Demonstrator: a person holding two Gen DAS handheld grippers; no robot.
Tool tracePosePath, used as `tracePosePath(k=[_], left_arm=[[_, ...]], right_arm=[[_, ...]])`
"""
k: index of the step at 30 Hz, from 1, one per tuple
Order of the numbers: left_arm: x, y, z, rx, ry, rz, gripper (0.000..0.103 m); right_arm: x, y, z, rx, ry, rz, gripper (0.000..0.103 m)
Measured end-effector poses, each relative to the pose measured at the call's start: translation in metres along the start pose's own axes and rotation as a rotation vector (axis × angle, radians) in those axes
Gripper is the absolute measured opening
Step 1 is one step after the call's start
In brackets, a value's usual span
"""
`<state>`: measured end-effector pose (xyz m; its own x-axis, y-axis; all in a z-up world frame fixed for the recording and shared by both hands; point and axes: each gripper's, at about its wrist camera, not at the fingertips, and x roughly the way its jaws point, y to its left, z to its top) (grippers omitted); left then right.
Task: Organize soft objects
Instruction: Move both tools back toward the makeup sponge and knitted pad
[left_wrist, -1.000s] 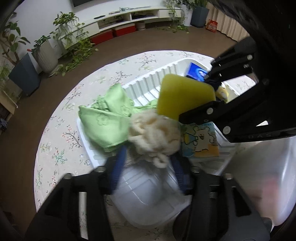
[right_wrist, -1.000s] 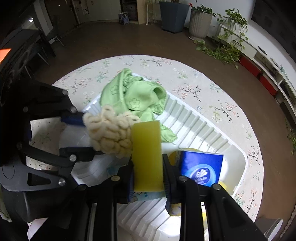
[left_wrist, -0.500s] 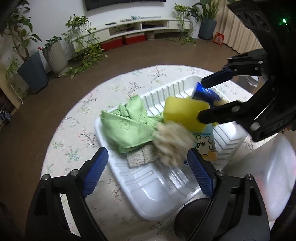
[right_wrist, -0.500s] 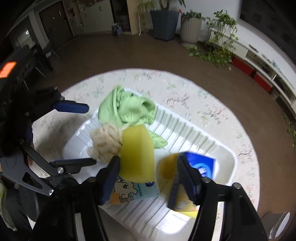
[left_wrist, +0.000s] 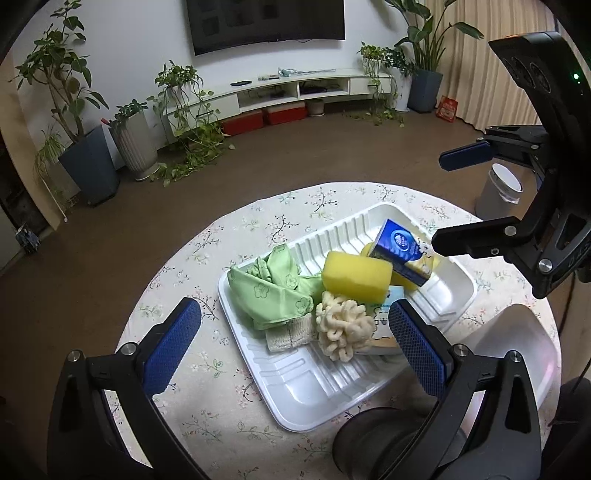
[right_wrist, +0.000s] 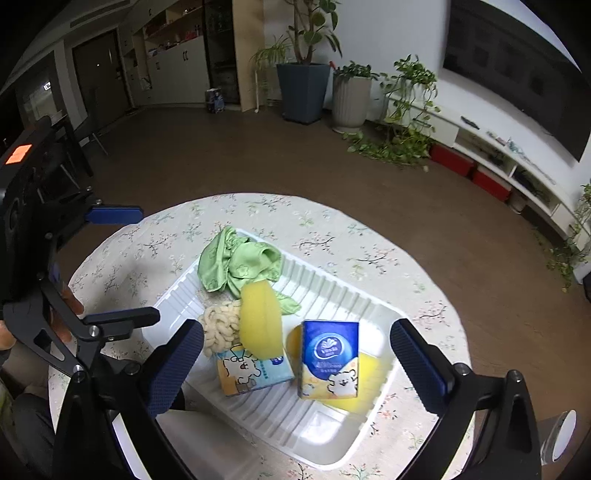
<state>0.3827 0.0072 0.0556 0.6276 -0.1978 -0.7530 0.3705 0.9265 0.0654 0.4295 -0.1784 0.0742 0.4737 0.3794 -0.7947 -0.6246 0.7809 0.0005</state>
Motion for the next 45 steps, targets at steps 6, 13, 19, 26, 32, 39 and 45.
tracePosePath(k=[6, 13, 19, 26, 32, 39, 45], left_arm=[[-0.011, 0.006, 0.0, -0.014, -0.016, 0.019, 0.103], [-0.067, 0.014, -0.034, -0.129, -0.118, 0.02, 0.103], [-0.117, -0.007, -0.098, -0.185, -0.174, 0.021, 0.103], [-0.14, -0.066, -0.182, -0.22, -0.165, -0.015, 0.103], [-0.124, -0.111, -0.224, -0.212, -0.108, -0.045, 0.103], [-0.101, -0.13, -0.245, -0.22, -0.081, -0.036, 0.103], [-0.08, -0.13, -0.244, -0.202, -0.044, -0.006, 0.103]], right_arm=[[-0.016, -0.008, -0.005, 0.038, -0.022, -0.019, 0.103], [-0.073, -0.021, -0.046, 0.145, -0.135, -0.026, 0.103], [-0.117, -0.009, -0.117, 0.221, -0.196, -0.003, 0.103], [-0.136, 0.045, -0.204, 0.278, -0.216, 0.025, 0.103], [-0.111, 0.1, -0.25, 0.291, -0.163, 0.052, 0.103], [-0.079, 0.128, -0.274, 0.336, -0.127, 0.034, 0.103], [-0.055, 0.133, -0.274, 0.348, -0.09, 0.0, 0.103]])
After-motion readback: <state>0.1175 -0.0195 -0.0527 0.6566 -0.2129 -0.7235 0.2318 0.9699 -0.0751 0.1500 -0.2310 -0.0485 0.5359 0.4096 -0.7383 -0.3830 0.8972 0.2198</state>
